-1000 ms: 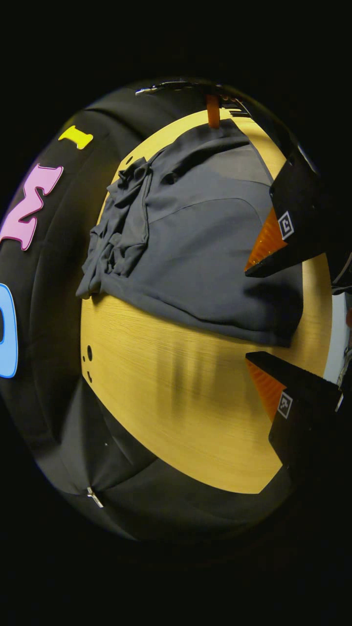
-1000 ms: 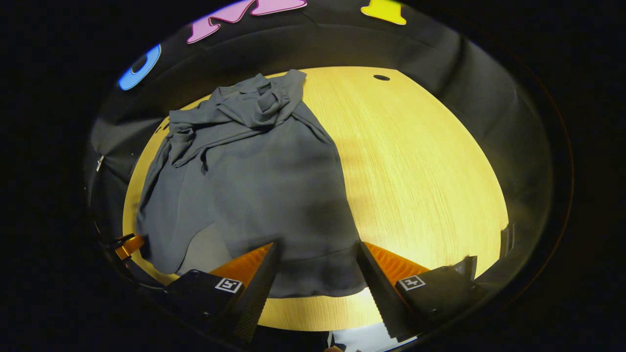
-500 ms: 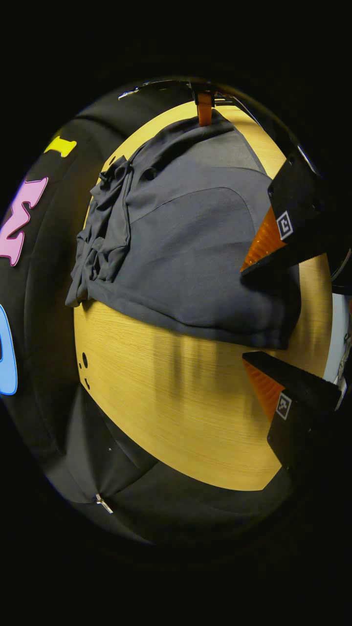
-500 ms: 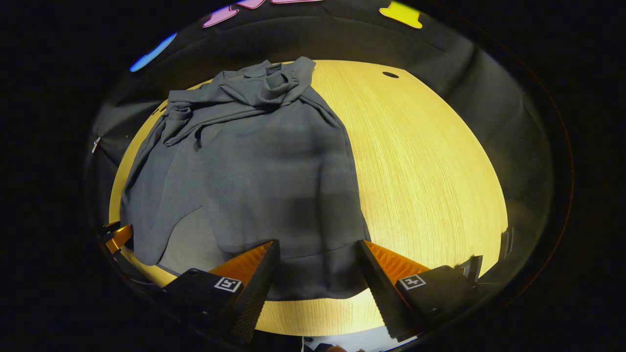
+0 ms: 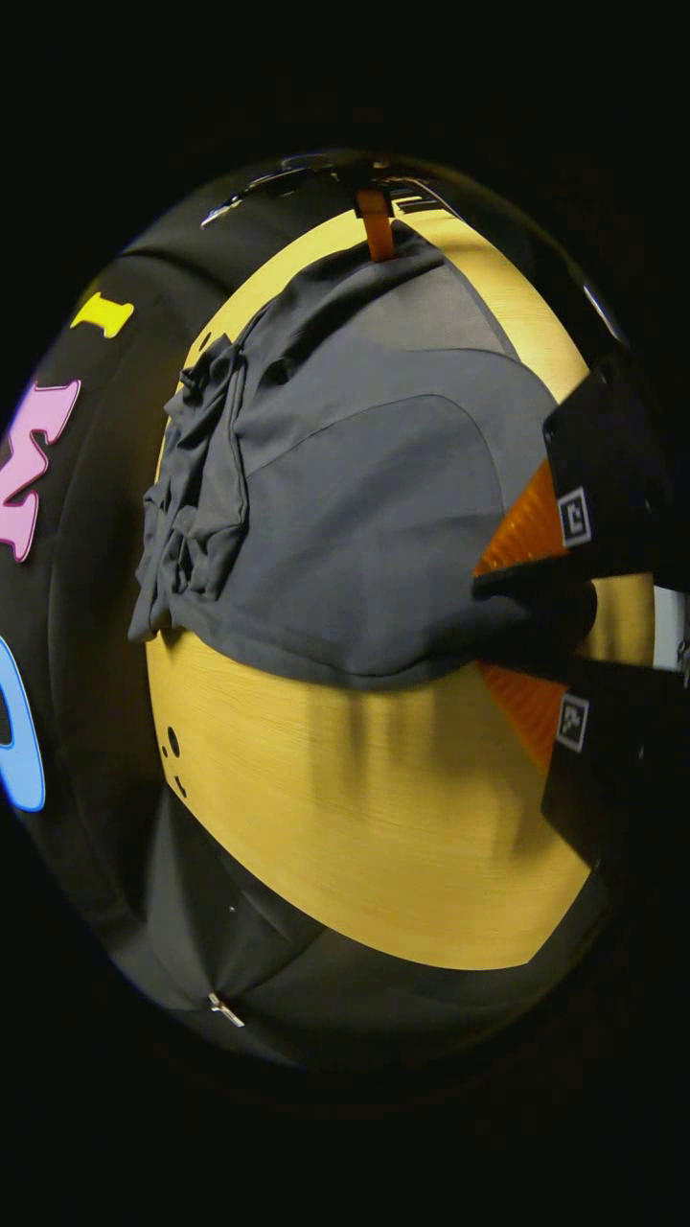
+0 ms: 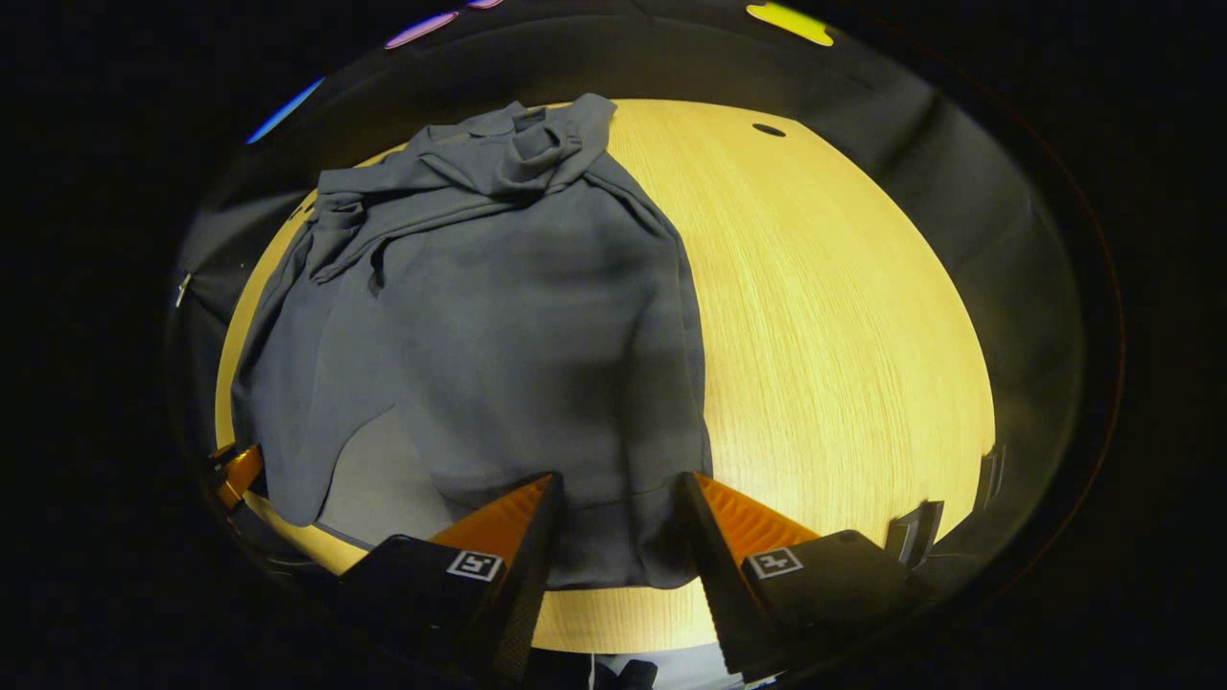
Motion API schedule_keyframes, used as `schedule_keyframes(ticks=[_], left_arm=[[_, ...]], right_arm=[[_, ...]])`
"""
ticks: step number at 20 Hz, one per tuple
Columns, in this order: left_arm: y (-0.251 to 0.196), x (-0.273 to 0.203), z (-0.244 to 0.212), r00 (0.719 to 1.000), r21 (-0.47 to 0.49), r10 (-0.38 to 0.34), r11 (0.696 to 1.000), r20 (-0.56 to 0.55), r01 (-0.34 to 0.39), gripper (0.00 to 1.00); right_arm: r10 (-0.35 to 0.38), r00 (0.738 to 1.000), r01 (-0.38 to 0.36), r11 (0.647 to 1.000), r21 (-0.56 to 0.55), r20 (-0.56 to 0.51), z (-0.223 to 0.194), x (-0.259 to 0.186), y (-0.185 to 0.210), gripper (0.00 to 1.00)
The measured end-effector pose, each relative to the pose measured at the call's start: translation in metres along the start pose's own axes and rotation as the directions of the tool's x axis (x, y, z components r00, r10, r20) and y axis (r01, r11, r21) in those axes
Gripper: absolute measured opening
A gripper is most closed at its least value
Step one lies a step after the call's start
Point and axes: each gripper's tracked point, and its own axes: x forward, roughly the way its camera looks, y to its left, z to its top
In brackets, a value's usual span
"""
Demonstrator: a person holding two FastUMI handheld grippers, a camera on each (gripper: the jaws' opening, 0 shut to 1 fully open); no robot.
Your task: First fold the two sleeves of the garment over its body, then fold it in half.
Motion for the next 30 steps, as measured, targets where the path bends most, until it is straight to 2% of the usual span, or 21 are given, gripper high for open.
schedule_keyframes(ticks=[1,2,3,4,5,7,10,14,15,16,24,30], left_arm=[[-0.003,0.0,0.001,1.0,0.009,0.007,1.0,0.007,-0.007,0.31],[-0.006,0.0,0.0,1.0,0.022,0.013,1.0,0.017,-0.013,0.21],[-0.008,0.001,0.0,1.0,0.035,0.015,0.999,0.021,-0.016,0.18],[-0.009,0.001,-0.001,1.0,0.043,0.011,0.999,0.025,-0.012,0.14],[-0.01,0.0,-0.002,1.0,0.044,0.008,0.999,0.027,-0.009,0.13],[-0.01,0.001,0.0,1.0,0.02,-0.002,1.0,0.027,0.002,0.1],[-0.011,0.001,0.0,0.999,-0.031,-0.034,0.999,0.021,0.035,0.06],[-0.009,-0.006,0.003,0.999,-0.119,-0.041,0.992,-0.003,0.04,0.06],[-0.01,-0.01,0.007,0.999,-0.136,-0.043,0.99,0.0,0.043,0.02],[-0.014,-0.014,0.011,0.999,-0.148,-0.049,0.988,0.005,0.05,0.06],[-0.035,-0.041,0.046,0.995,-0.19,-0.085,0.977,0.061,0.095,0.06],[-0.037,-0.048,0.087,0.993,-0.251,-0.066,0.964,0.102,0.09,0.06]], right_arm=[[0.003,1.0,-0.003,1.0,-0.004,-0.007,0.002,0.0,0.001,0.74],[0.003,1.0,-0.003,1.0,-0.005,-0.009,0.003,0.002,0.005,0.55],[0.011,1.0,-0.012,1.0,-0.011,-0.004,0.005,0.003,0.01,0.36],[0.015,1.0,-0.015,1.0,-0.012,0.009,0.005,0.003,0.013,0.37],[0.008,1.0,-0.008,1.0,-0.025,0.016,0.006,0.004,0.014,0.17],[0.013,0.999,-0.011,0.998,-0.06,0.031,0.005,0.003,0.014,0.07],[0.037,0.999,-0.036,0.998,-0.061,0.028,0.006,0.004,0.016,0.07],[0.101,0.995,-0.102,0.995,0.018,0.012,0.009,-0.001,0.018,0.07],[0.118,0.993,-0.118,0.993,0.029,0.012,0.01,-0.004,0.019,0.07],[0.133,0.991,-0.133,0.991,0.032,0.016,0.012,-0.006,0.019,0.07],[0.228,0.972,-0.231,0.972,0.036,0.058,0.027,-0.03,0.028,0.07],[0.293,0.942,-0.3,0.954,0.022,0.161,0.074,-0.056,0.039,0.07]])
